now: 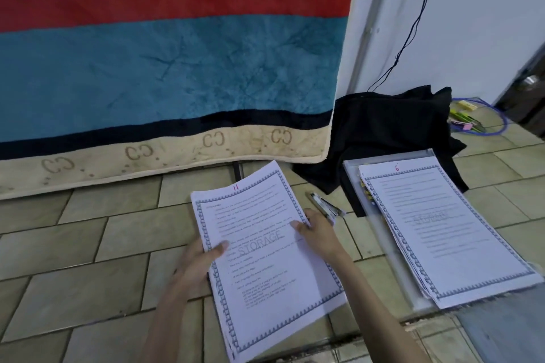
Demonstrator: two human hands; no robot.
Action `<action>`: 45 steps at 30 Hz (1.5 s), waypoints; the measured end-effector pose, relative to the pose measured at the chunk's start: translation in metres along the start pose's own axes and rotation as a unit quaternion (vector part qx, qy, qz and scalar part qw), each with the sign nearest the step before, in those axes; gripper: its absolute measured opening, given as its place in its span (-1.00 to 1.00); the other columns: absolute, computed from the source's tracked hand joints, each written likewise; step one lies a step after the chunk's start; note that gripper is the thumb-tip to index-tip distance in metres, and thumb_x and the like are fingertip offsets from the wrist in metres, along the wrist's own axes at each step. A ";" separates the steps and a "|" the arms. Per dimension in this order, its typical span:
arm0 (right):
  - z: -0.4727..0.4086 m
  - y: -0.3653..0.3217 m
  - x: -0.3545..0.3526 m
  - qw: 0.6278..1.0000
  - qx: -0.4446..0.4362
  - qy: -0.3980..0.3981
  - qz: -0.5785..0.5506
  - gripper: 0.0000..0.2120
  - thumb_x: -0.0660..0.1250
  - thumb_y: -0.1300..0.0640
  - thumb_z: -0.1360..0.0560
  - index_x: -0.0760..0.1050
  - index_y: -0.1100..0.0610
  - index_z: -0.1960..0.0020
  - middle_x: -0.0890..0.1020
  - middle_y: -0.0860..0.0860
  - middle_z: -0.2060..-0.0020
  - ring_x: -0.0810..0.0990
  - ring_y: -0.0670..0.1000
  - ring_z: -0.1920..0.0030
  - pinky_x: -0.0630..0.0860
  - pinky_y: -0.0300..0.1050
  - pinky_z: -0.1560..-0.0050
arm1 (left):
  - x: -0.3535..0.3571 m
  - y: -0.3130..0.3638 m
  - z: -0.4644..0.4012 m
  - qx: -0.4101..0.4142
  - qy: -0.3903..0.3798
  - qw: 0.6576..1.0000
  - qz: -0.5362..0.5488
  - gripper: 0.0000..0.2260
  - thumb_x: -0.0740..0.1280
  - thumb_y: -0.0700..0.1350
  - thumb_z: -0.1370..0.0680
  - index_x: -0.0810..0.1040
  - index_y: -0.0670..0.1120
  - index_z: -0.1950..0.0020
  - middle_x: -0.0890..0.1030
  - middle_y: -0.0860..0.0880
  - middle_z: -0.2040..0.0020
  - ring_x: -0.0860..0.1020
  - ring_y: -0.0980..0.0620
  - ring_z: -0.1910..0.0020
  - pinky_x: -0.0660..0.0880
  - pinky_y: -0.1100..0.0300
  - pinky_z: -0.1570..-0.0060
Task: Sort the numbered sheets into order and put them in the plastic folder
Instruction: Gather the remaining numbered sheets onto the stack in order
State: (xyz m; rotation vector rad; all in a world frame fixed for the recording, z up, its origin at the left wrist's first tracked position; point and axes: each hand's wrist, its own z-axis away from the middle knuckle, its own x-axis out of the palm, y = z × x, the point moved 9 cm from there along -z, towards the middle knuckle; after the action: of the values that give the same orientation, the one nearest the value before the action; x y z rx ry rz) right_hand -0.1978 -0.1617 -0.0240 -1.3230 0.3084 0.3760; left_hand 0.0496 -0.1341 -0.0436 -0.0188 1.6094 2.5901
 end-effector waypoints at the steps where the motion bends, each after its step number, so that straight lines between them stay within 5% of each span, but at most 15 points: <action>1: 0.003 -0.004 -0.002 1.000 -0.003 -0.012 0.001 -0.91 0.23 0.21 -0.58 0.46 0.20 -0.05 0.57 -0.11 0.16 0.52 -0.13 0.16 0.37 -0.52 0.25 | 0.003 0.003 0.009 0.016 0.006 1.000 0.000 -0.74 0.36 -0.17 -0.51 0.53 -0.04 -0.19 0.64 -0.02 -0.09 0.61 0.02 -0.03 0.55 0.08 -0.04; 4: 0.013 -0.015 -0.031 0.999 -0.014 -0.014 -0.032 -0.76 0.19 0.16 -0.59 0.49 0.14 -0.23 0.63 0.08 -0.11 0.60 0.06 -0.09 0.52 -0.18 -0.05 | 0.022 0.045 0.030 0.084 0.045 0.995 0.012 -0.79 0.35 -0.18 -0.51 0.51 0.04 -0.10 0.59 0.15 0.04 0.57 0.14 0.05 0.50 0.27 0.15; 8: 0.034 -0.025 -0.137 0.994 -0.018 0.104 -0.003 -0.87 0.21 0.20 -0.58 0.49 0.17 -0.07 0.61 0.04 0.12 0.53 0.01 0.08 0.40 -0.29 0.26 | 0.104 0.104 0.027 0.163 0.018 0.986 -0.005 -0.79 0.31 -0.23 -0.54 0.51 -0.04 -0.15 0.59 0.11 0.03 0.57 0.13 0.08 0.48 0.40 0.25; 14: 0.067 0.026 -0.293 0.946 0.070 0.284 0.140 -0.68 0.24 0.21 -0.53 0.43 0.16 -0.28 0.56 0.12 -0.09 0.51 0.14 -0.07 0.28 -0.19 0.10 | 0.291 0.113 -0.014 0.175 -0.129 0.974 -0.068 -0.62 0.30 -0.29 -0.53 0.38 -0.13 -0.34 0.52 0.00 -0.20 0.46 0.06 -0.22 0.41 0.20 -0.13; 18: 0.063 0.083 -0.332 0.932 0.131 0.289 0.175 -0.62 0.23 0.22 -0.53 0.39 0.18 -0.34 0.54 0.23 -0.20 0.49 0.22 -0.20 0.38 -0.08 -0.07 | 0.349 0.092 -0.036 0.150 -0.095 0.963 -0.202 -0.63 0.30 -0.20 -0.51 0.39 -0.16 -0.31 0.48 -0.01 -0.24 0.43 -0.01 -0.25 0.34 0.23 -0.14; 22: 0.058 0.136 -0.325 0.908 0.251 0.199 0.270 -0.49 0.19 0.00 -0.57 0.20 0.09 -0.47 0.31 0.23 -0.37 0.24 0.26 -0.37 0.26 0.09 -0.32 | 0.355 0.068 -0.042 0.073 -0.021 0.931 -0.357 -0.48 0.31 -0.13 -0.49 0.23 -0.22 -0.39 0.29 -0.22 -0.38 0.25 -0.22 -0.35 0.27 0.05 -0.24; 26: 0.054 0.148 -0.319 0.903 0.267 0.180 0.285 -0.47 0.22 -0.07 -0.54 0.22 0.02 -0.46 0.25 0.19 -0.37 0.18 0.23 -0.38 0.24 0.11 -0.32 | 0.364 0.064 -0.046 0.008 -0.044 0.961 -0.272 -0.39 0.37 -0.11 -0.49 0.19 -0.32 -0.41 0.30 -0.22 -0.40 0.37 -0.18 -0.34 0.40 0.09 -0.21; 30: 0.052 0.151 -0.320 0.908 0.261 0.177 0.276 -0.48 0.24 -0.04 -0.53 0.24 0.04 -0.45 0.25 0.19 -0.35 0.18 0.24 -0.37 0.24 0.10 -0.31 | 0.371 0.066 -0.052 -0.015 -0.044 0.983 -0.177 -0.58 0.40 -0.18 -0.47 0.42 -0.29 -0.27 0.50 -0.13 -0.29 0.49 -0.10 -0.25 0.45 0.15 -0.16; 34: 0.052 0.151 -0.323 0.920 0.238 0.169 0.261 -0.39 0.31 -0.11 -0.48 0.24 0.07 -0.44 0.27 0.19 -0.35 0.19 0.23 -0.36 0.24 0.11 -0.31 | 0.387 0.064 -0.041 -0.022 -0.113 0.992 -0.042 -0.54 0.32 -0.22 -0.53 0.27 -0.18 -0.39 0.40 -0.01 -0.36 0.40 -0.07 -0.34 0.35 0.03 -0.34; 36: 0.057 0.138 -0.329 0.938 0.187 0.200 0.213 -0.25 0.41 -0.17 -0.39 0.21 0.06 -0.46 0.33 0.17 -0.36 0.27 0.18 -0.36 0.31 0.09 -0.28 | 0.380 0.072 -0.036 -0.002 -0.154 0.988 -0.021 -0.46 0.37 -0.14 -0.50 0.28 -0.13 -0.43 0.40 -0.04 -0.41 0.40 -0.05 -0.35 0.35 -0.03 -0.34; 38: 0.061 0.112 -0.328 0.974 0.098 0.199 0.047 -0.25 0.52 -0.18 -0.26 0.37 0.05 -0.35 0.54 0.10 -0.25 0.55 -0.01 -0.17 0.54 -0.11 -0.05 | 0.359 0.093 -0.027 0.039 -0.184 0.982 0.033 -0.58 0.36 -0.19 -0.52 0.38 -0.12 -0.36 0.50 -0.01 -0.29 0.49 -0.02 -0.24 0.44 0.02 -0.25; 41: 0.062 0.062 -0.291 0.982 0.012 0.081 -0.168 -0.35 0.58 -0.15 -0.15 0.56 0.10 -0.15 0.68 0.08 -0.04 0.69 0.02 0.04 0.61 -0.19 0.17 | 0.306 0.129 -0.006 0.097 -0.184 0.972 0.111 -0.72 0.33 -0.29 -0.51 0.50 -0.05 -0.19 0.62 -0.02 -0.11 0.60 0.02 -0.06 0.55 0.07 -0.09; 45: 0.044 0.000 -0.214 0.969 -0.069 0.026 -0.237 -0.66 0.50 0.14 -0.27 0.60 0.07 -0.05 0.68 0.03 -0.04 0.67 0.02 -0.03 0.61 -0.10 0.01 | 0.196 0.150 0.020 0.187 0.032 0.981 0.047 -0.77 0.43 -0.16 -0.45 0.54 0.00 -0.08 0.64 0.08 0.03 0.61 0.11 0.05 0.57 0.11 0.00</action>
State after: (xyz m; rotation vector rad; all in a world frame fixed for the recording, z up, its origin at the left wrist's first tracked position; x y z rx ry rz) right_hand -0.3899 -0.1378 0.0771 -1.4945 0.0028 -0.0423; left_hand -0.1570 -0.1678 0.0876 0.0003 2.1436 2.3258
